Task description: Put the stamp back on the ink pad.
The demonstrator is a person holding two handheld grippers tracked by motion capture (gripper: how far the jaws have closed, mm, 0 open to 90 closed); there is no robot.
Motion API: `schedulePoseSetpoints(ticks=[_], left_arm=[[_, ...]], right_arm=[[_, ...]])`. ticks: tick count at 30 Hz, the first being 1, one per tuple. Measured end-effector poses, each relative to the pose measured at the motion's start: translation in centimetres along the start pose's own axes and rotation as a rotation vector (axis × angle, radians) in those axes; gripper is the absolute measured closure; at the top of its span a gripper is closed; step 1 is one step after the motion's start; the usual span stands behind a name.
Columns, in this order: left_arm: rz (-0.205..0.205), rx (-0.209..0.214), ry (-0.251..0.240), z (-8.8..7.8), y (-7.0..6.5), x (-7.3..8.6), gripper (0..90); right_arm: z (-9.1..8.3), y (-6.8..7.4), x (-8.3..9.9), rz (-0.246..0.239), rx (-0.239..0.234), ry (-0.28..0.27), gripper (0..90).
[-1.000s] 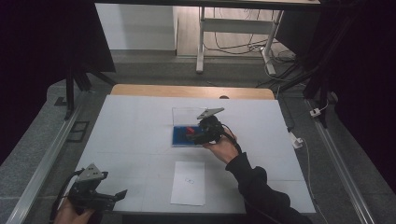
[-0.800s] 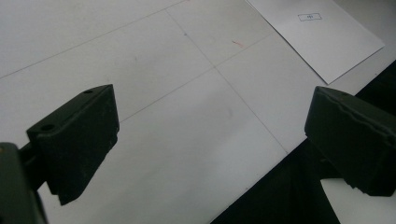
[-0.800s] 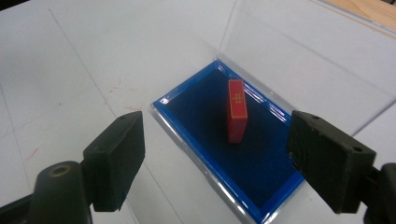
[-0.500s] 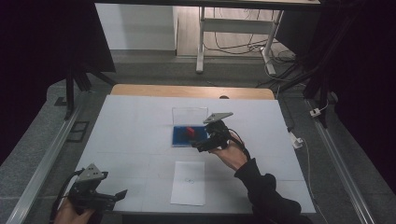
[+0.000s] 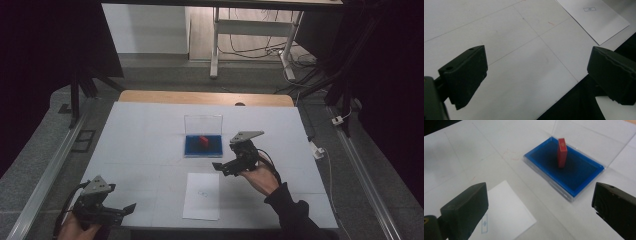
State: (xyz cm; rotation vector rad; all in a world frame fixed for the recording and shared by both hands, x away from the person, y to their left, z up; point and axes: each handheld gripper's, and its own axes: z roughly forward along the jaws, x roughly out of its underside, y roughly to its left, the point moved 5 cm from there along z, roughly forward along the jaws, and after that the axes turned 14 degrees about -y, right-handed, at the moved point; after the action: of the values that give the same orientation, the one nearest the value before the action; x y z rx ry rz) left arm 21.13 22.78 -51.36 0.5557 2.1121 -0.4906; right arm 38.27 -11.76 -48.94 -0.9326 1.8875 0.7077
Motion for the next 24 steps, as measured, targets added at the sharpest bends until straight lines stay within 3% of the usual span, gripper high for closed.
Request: schedulePoseSetpoints(ticks=[11, 15, 24], left_arm=[[-0.004, 0.002, 0.001, 0.0, 0.0, 0.0, 3.6], [-0.001, 0.0, 0.003, 0.0, 0.0, 0.0, 3.7], [-0.002, 0.0, 0.003, 0.0, 0.0, 0.0, 3.7]], right_arm=[[-4.5, 0.3, 1.5, -0.001, 0.031, -0.012, 0.0], [-6.0, 0.2, 2.6, 0.023, 0.036, -0.006, 0.0], [-9.5, 0.1, 4.1, 0.005, 0.104, -0.059, 0.0]])
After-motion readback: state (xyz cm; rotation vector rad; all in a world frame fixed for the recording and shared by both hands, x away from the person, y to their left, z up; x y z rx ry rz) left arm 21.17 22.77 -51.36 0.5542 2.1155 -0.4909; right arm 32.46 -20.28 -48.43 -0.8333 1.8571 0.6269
